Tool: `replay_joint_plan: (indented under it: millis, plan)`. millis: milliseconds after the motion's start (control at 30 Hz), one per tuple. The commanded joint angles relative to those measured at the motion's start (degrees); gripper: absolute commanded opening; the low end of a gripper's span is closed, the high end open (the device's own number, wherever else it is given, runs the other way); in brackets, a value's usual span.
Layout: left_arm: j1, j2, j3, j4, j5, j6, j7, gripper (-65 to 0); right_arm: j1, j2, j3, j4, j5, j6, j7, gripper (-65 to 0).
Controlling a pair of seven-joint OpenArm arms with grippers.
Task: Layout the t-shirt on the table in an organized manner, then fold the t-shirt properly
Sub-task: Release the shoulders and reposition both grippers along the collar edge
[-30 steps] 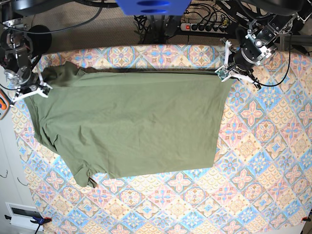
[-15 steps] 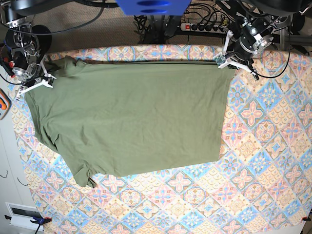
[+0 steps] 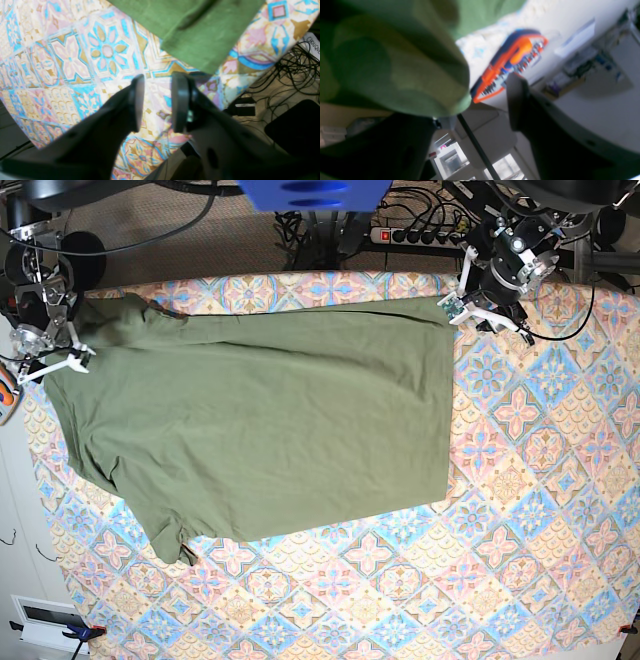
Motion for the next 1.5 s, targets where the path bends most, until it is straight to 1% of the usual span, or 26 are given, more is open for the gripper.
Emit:
replay_joint_plan:
  millis: [0,67,167,333,400,467,533,633,700,800,900,1033,1133,1267,1333,1467]
  plan:
    - [0.5,-0.9,-0.5,0.8,0.6,0.4,-0.1,-42.1,0.4,1.7,1.8,1.6,-1.4,-0.5,-1.2,-34.8]
    - [1.2,-0.9,-2.7,0.8,0.5,0.4,0.5,-40.1,0.3,1.7,3.3,1.8,-1.4,-0.5,-1.2,-34.7]
    - [1.3,-0.3,-6.6,0.8,0.1,0.4,0.5,-39.7,-0.2,1.8,3.6,2.2,-1.4,-0.5,-1.2,-34.6]
    - [1.3,0.5,-6.5,0.8,0.1,0.4,0.4,-39.7,-1.3,1.8,3.1,2.3,-1.5,-0.5,-1.2,-34.5]
    - [0.8,2.2,-6.7,0.8,0.1,0.4,0.3,-39.7,-1.2,1.9,0.4,2.3,-1.5,-0.5,-1.2,-34.1]
    - [-0.8,4.3,-6.5,0.8,0.1,0.4,0.3,-39.7,-1.1,3.0,-1.9,2.3,-1.5,-0.5,-1.2,-31.5]
    - [-2.7,6.7,-4.7,0.7,0.2,0.4,0.4,-39.7,-0.9,3.1,-2.8,2.3,-1.5,-0.5,-1.3,-26.6]
    - [-4.8,8.4,-0.4,0.5,0.9,0.4,0.5,-39.7,0.2,3.1,-2.6,2.3,-1.5,-0.5,-1.3,-21.4]
    - [-6.7,9.1,2.2,-0.7,1.0,0.4,0.6,-39.7,2.4,3.1,-2.6,2.3,-1.4,-0.5,-1.3,-20.3]
    - [-9.9,11.3,4.7,-4.8,1.0,0.4,0.6,-39.8,4.8,3.1,-2.4,2.3,-1.4,-0.5,-1.7,-20.4]
    - [-11.6,12.4,6.8,-8.6,1.0,0.4,0.6,-39.8,6.2,3.0,0.4,2.3,-2.6,-0.5,-2.7,-20.4]
    - [-11.7,12.0,9.3,-10.5,1.0,0.4,0.6,-39.8,6.0,2.6,5.8,2.0,-10.3,-0.5,-1.8,-20.4]
    - [-11.6,9.6,10.4,-10.5,1.0,0.4,0.6,-39.8,6.3,0.0,8.5,2.0,-13.0,-0.5,-0.6,-20.4]
    - [-11.5,6.1,10.6,-10.6,0.9,0.3,0.6,-39.8,6.3,-0.4,8.9,2.3,-11.6,-0.5,1.0,-20.4]
    - [-11.5,3.5,10.6,-10.6,0.9,0.3,0.6,-39.8,6.3,-0.6,8.7,2.4,-10.2,-0.5,1.1,-20.4]
    - [-11.8,-0.8,10.1,-13.4,0.9,0.3,0.4,-39.8,7.3,-5.0,8.6,3.6,-9.2,-0.5,3.0,-20.4]
